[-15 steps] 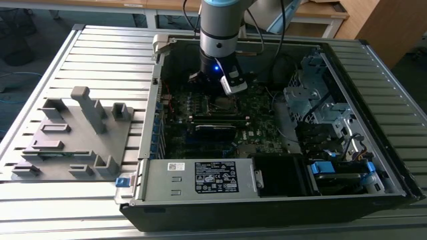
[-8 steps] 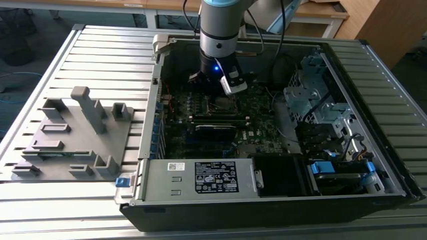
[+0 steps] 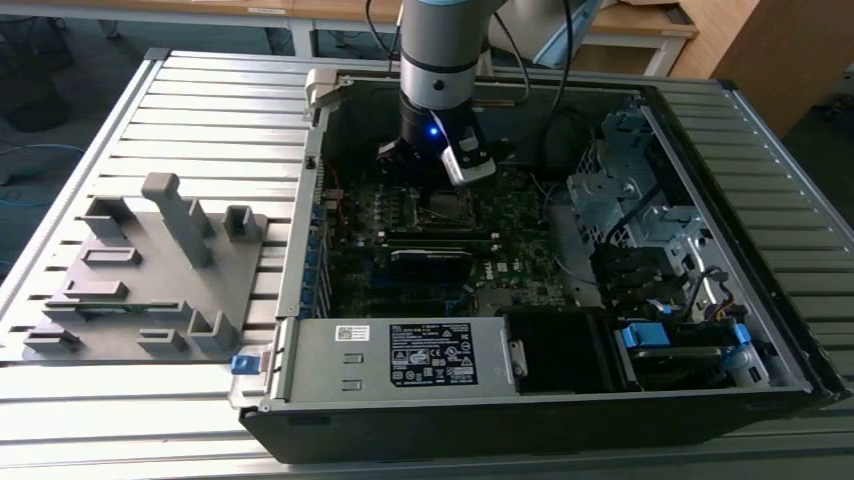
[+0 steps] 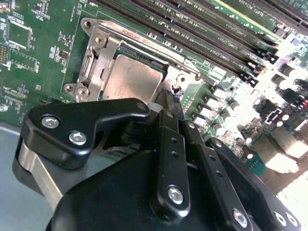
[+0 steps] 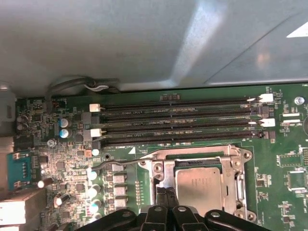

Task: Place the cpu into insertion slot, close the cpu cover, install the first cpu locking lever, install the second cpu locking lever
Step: 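Close the cpu cover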

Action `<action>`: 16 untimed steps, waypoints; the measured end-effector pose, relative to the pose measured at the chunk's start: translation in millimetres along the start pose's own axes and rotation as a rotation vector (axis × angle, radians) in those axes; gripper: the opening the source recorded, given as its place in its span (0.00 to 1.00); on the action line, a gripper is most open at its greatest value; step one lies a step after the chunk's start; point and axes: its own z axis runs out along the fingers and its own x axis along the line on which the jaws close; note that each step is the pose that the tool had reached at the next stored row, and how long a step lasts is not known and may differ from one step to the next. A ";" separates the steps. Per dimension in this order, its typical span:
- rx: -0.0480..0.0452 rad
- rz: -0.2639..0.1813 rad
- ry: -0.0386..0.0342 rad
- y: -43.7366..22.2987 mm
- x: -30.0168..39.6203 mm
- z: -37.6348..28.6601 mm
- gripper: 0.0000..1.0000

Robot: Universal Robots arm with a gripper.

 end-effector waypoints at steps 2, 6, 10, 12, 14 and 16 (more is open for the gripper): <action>0.0000 0.000 0.0000 0.1 0.0 -2.8 0.10; -0.0003 0.000 -0.0002 0.1 -0.1 -4.2 0.10; 0.0001 0.000 0.0001 0.3 -2.7 -4.2 0.10; 0.0000 0.000 0.0000 0.7 -8.5 -4.1 0.10; -0.0001 0.000 0.0000 1.1 -13.1 -4.0 0.10; -0.0001 0.000 -0.0001 1.5 -17.9 -3.9 0.10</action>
